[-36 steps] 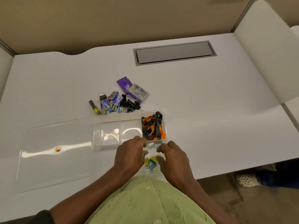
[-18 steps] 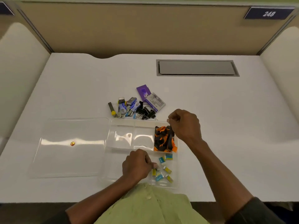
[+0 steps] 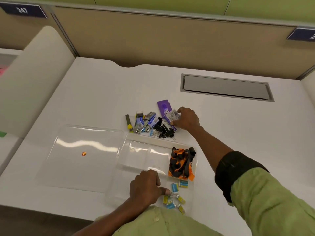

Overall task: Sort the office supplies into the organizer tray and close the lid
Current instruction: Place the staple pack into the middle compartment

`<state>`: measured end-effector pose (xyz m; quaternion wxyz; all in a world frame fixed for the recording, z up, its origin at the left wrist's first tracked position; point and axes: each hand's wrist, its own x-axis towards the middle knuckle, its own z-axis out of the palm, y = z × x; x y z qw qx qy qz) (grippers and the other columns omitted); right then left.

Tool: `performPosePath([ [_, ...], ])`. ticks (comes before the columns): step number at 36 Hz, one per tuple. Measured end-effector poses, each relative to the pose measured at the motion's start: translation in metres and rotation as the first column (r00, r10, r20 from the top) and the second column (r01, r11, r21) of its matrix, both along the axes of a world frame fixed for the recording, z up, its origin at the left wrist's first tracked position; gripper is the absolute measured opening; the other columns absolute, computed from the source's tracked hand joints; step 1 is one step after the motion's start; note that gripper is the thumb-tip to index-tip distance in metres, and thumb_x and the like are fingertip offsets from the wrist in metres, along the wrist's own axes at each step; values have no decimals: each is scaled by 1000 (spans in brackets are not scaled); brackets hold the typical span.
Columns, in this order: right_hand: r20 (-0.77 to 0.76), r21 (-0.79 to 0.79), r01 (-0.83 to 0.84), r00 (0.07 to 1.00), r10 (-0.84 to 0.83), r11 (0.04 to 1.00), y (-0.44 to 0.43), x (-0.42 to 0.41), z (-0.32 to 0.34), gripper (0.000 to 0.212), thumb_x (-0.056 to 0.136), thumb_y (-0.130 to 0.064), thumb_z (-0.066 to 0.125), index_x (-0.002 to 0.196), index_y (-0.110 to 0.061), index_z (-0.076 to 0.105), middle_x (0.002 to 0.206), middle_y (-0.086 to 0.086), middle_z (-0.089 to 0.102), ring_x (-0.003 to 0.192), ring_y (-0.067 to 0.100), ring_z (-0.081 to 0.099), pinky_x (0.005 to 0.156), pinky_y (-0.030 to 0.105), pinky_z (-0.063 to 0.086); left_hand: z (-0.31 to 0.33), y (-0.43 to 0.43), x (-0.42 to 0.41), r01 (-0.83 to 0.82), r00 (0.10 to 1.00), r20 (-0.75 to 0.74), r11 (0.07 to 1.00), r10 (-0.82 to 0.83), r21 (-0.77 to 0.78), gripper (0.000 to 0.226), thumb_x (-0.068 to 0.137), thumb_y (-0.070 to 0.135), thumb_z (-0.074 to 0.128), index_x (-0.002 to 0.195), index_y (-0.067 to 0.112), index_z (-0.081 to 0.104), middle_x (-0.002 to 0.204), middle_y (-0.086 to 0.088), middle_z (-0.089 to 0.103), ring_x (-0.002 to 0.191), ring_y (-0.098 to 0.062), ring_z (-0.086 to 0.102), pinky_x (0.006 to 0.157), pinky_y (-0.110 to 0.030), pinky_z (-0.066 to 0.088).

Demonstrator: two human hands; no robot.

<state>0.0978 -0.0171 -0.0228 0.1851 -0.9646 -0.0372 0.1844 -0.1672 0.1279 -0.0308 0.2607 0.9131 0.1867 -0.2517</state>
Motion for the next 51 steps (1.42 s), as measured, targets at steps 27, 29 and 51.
performPosePath([
  [27, -66, 507, 398, 903, -425, 765, 18, -183, 30, 47, 85, -23, 78, 124, -27, 50, 100, -8, 71, 89, 12, 74, 64, 20, 60, 24, 56, -25, 276, 746, 526, 908, -410, 317, 54, 80, 52, 88, 113, 11, 77, 116, -8, 76, 106, -30, 73, 88, -44, 63],
  [29, -53, 470, 365, 920, -387, 804, 30, -191, 23, 50, 87, -23, 78, 127, -25, 48, 110, -3, 74, 87, 9, 73, 56, 10, 52, 11, 67, -32, 309, 799, 406, 882, -444, 356, 80, 86, 69, 72, 136, 6, 69, 144, -16, 66, 134, -38, 63, 113, -51, 52],
  [51, 270, -133, 49, 963, -12, 990, 59, -170, 30, 11, 94, -23, 67, 93, -12, 70, 94, 6, 70, 81, 21, 66, 62, 28, 49, -33, 81, -52, 367, 841, 317, 893, -439, 262, 93, 101, 80, 22, 169, 18, 17, 178, -4, 8, 166, -22, 0, 132, -46, 4],
])
